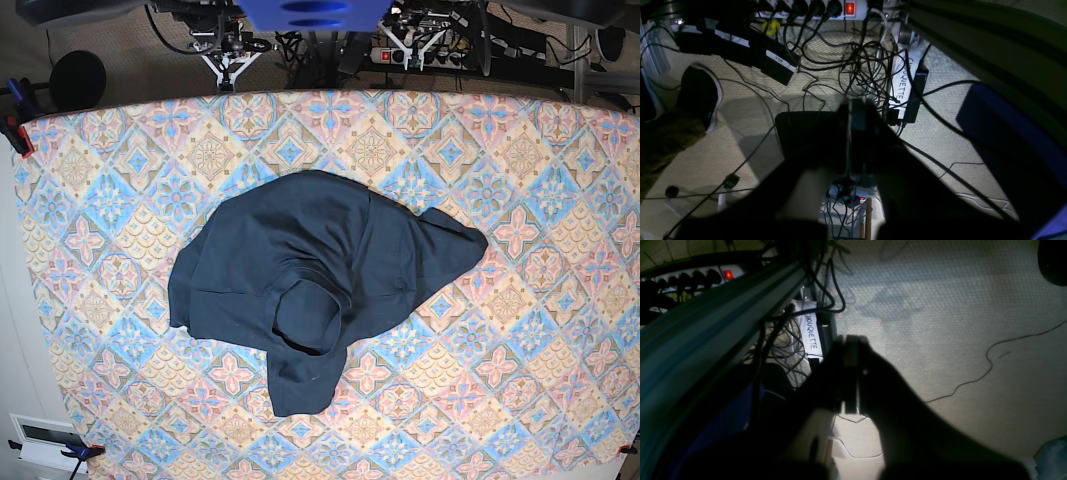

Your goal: Layout the t-shirt on the table in an organized manner, then fold the t-shirt properly

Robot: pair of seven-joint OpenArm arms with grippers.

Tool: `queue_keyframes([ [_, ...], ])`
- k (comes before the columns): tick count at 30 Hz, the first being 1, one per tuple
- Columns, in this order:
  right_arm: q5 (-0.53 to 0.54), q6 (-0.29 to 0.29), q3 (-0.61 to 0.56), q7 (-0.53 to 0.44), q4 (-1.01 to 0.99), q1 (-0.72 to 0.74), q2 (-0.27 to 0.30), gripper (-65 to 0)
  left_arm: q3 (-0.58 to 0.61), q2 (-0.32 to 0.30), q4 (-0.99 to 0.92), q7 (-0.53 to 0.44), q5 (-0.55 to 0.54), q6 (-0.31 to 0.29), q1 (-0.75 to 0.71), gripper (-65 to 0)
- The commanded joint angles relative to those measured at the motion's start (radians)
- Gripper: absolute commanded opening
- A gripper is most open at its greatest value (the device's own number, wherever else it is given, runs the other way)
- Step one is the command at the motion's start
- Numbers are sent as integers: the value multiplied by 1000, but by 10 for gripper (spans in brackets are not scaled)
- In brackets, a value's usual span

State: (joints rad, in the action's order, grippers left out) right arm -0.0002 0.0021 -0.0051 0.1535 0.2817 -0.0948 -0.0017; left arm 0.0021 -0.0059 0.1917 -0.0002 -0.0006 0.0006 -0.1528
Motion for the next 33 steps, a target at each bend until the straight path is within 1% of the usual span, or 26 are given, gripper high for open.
queue_keyframes([
  [1,2,0,-2,-7,6,-1,2,-648,2,-1,1,-2,-5,3,-4,-650],
  [18,2,0,-2,-7,6,-7,2,-648,2,-1,1,-2,3,3,-9,-650],
  [21,1,0,-2,-7,6,-20,4,-648,2,-21,10,-4,-2,3,-37,-650],
  [25,1,0,-2,-5,75,-73,44,-649,2,-33,91,-2,3,3,-98,-650],
  [28,1,0,-2,1,146,-130,67,-650,3,-56,164,-2,4,3,-156,-650],
  [33,1,0,-2,1,281,-253,102,-650,3,-90,256,-2,-2,3,-256,-650],
])
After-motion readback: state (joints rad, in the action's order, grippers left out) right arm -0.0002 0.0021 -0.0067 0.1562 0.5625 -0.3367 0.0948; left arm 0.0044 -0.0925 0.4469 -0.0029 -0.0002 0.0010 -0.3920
